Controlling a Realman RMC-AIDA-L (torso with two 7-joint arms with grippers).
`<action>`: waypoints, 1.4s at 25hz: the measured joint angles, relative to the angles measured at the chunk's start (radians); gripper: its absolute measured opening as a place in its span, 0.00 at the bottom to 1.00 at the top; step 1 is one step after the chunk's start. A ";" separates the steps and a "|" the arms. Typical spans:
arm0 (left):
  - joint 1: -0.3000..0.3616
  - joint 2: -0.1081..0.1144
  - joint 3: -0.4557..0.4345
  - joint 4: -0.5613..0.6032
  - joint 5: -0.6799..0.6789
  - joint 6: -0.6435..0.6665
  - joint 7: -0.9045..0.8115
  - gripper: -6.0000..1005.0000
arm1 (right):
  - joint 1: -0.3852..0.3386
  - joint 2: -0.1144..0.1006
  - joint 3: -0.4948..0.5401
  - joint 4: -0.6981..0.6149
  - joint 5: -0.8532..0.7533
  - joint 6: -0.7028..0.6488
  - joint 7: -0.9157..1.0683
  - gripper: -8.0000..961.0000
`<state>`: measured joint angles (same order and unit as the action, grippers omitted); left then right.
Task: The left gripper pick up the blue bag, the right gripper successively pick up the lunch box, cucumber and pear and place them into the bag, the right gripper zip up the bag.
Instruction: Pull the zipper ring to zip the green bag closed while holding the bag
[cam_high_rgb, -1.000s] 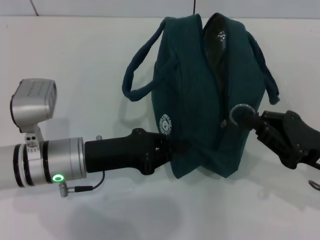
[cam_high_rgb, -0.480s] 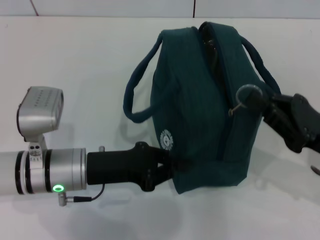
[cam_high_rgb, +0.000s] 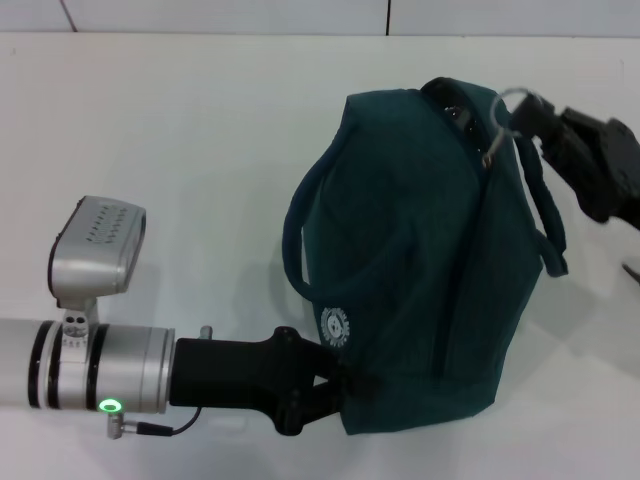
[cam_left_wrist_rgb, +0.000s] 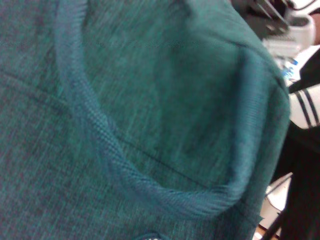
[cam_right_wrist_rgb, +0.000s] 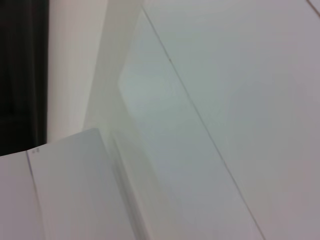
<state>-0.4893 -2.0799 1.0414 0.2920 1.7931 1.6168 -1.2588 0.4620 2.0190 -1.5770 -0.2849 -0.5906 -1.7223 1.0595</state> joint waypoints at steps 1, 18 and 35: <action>0.000 0.003 0.002 0.001 0.006 0.007 0.000 0.10 | 0.007 0.001 0.000 0.000 0.006 0.009 0.004 0.01; 0.094 0.015 -0.168 0.104 0.006 0.006 -0.021 0.13 | 0.099 0.009 -0.009 -0.004 0.036 0.070 0.022 0.01; 0.063 0.001 -0.341 0.170 -0.087 0.044 -0.009 0.44 | 0.136 0.009 -0.009 -0.008 0.052 0.128 0.015 0.01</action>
<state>-0.4258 -2.0787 0.7003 0.4615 1.7063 1.6606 -1.2673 0.5982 2.0278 -1.5862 -0.2932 -0.5381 -1.5939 1.0746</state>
